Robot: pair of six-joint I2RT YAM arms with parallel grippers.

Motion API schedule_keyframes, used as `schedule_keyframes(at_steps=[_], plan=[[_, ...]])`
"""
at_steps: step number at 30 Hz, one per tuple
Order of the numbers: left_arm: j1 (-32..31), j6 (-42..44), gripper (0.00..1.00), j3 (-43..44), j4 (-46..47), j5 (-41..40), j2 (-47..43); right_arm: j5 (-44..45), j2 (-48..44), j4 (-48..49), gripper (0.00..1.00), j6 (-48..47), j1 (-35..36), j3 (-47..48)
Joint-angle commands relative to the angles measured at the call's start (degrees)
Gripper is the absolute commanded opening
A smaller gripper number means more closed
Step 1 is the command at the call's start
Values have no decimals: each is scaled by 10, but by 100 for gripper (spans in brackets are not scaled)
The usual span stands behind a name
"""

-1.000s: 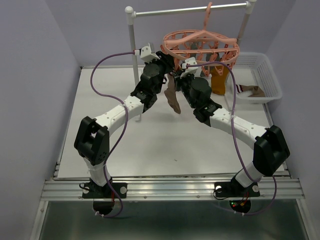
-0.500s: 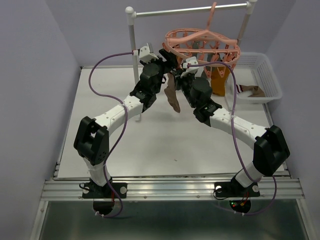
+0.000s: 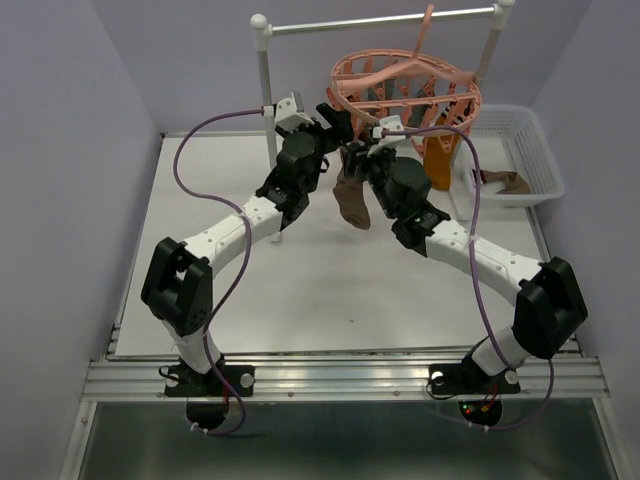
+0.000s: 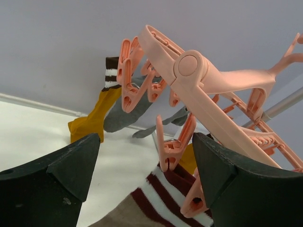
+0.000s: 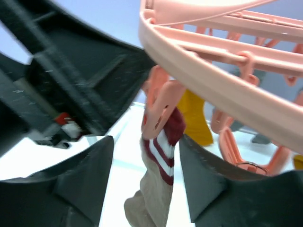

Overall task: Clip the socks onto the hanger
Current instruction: Clamp the sock onto the hanger.

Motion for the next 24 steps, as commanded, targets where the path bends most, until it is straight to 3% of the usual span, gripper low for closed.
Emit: schedule_keyframes(at_steps=[1, 2, 5, 15, 19, 24], plan=[[-1, 4, 92, -26, 30, -27, -57, 44, -51, -10, 80, 2, -3, -10], [0, 4, 94, -29, 29, -30, -62, 60, -64, -18, 91, 2, -3, -22], [2, 9, 97, -32, 29, -38, -64, 75, -90, -35, 100, 5, -3, -37], [40, 1, 97, -10, 6, 8, -38, 86, -182, -228, 100, 54, -3, -48], [54, 8, 98, 13, -7, 21, -21, 50, -208, -396, 100, 61, -3, -6], [74, 11, 97, 36, -15, 35, 0, 83, -221, -517, 100, 82, -3, 31]])
